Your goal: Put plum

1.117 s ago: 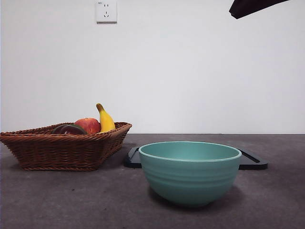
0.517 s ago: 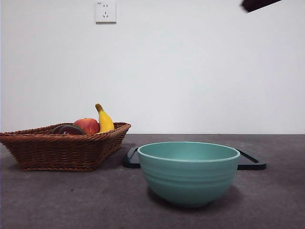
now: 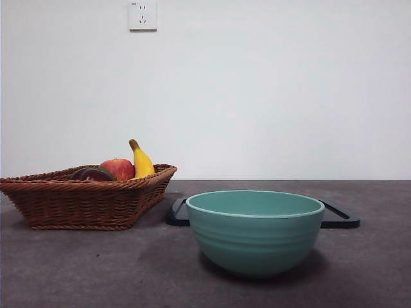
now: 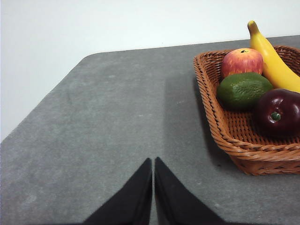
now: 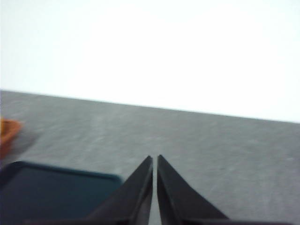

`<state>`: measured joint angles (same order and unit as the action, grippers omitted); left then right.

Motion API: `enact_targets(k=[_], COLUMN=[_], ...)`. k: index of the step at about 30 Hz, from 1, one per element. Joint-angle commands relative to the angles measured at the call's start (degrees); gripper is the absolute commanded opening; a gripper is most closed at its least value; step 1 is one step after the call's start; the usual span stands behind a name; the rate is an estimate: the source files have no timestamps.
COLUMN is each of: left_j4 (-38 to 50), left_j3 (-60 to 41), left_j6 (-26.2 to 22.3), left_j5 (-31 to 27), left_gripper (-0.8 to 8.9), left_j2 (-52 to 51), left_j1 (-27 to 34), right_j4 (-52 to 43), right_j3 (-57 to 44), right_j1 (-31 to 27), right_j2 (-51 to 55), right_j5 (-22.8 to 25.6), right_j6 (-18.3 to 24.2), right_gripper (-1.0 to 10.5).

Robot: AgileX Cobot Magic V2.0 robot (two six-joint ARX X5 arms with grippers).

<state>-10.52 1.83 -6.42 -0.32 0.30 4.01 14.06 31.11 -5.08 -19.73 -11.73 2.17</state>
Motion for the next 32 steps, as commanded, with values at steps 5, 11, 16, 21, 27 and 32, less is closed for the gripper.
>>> enact_targets(k=[5,11,16,21,27,32], left_j4=[-0.42,-0.42,-0.42,-0.42,-0.42,-0.42], left_j3=[-1.16,-1.16,-1.16,-1.16,-1.16,-1.16], left_j6=[0.50,0.50,0.50,0.50,0.50,0.50], left_j5=[-0.15,-0.15,-0.15,-0.15,-0.15,-0.15], left_gripper=[0.06,0.07,0.07,0.06,0.07,0.07], left_j2=[-0.11,-0.11,-0.11,-0.11,-0.11,-0.11], left_j1=[0.20,0.20,0.20,0.20,0.20,0.20], right_j4=[-15.52,-17.94,-17.90,-17.42,-12.55,-6.56], right_j3=[-16.96,-25.38,-28.87,-30.42,-30.49,-30.49], right_j1=[-0.26,0.37,0.87,1.64,2.82,3.13], right_j2=[10.32,16.94,19.52,19.54,19.54,19.54], right_j5=[0.24,2.03,5.11,6.25,6.25,6.23], right_j6=[0.83,0.66,-0.52,-1.11,-1.16,-1.57], right_gripper=[0.1,0.1,0.1,0.1,0.1,0.1])
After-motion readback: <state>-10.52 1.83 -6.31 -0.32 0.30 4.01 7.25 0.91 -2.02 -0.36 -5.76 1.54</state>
